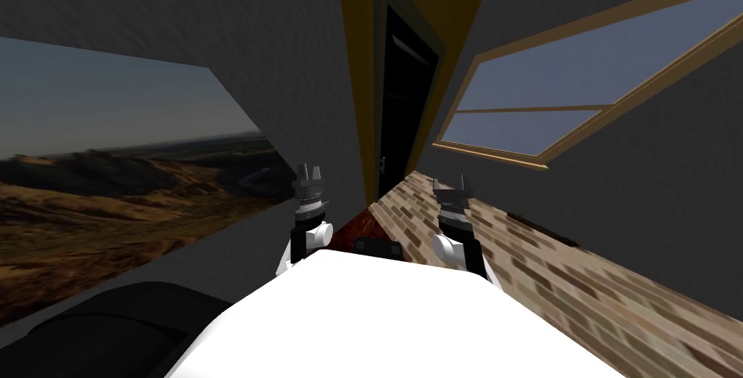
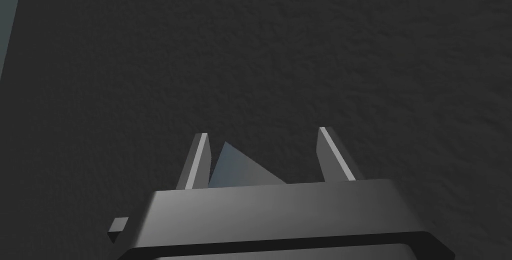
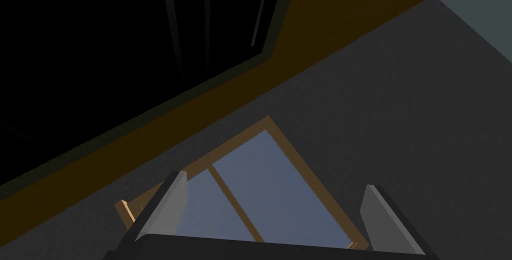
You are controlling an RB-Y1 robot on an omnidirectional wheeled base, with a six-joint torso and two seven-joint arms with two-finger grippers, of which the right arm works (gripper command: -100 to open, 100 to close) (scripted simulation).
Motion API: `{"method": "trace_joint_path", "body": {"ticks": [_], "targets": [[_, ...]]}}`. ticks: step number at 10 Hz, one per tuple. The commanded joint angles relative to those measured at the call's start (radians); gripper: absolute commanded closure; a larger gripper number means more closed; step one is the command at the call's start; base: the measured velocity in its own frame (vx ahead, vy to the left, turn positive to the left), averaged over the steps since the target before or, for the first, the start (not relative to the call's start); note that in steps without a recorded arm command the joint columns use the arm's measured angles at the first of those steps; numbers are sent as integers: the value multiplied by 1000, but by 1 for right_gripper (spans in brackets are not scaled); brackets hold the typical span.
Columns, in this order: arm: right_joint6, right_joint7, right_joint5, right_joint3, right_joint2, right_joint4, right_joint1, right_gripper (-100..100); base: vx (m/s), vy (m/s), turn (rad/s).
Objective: Pull the door open
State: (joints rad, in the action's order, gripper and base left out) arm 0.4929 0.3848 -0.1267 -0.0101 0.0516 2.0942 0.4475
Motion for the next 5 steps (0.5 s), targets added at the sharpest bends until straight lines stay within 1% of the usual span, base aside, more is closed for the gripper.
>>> {"method": "trace_joint_path", "body": {"ticks": [1,2,3,5], "targets": [[4,25,-2,1,1,-28,-12,-100,25,-87,138],[12,57,-8,-1,8,-64,-22,-100,31,-103,292],[16,73,-11,-2,11,-82,-27,-100,35,-114,258],[24,108,-17,-5,17,-120,-38,-100,28,-96,148]]}}
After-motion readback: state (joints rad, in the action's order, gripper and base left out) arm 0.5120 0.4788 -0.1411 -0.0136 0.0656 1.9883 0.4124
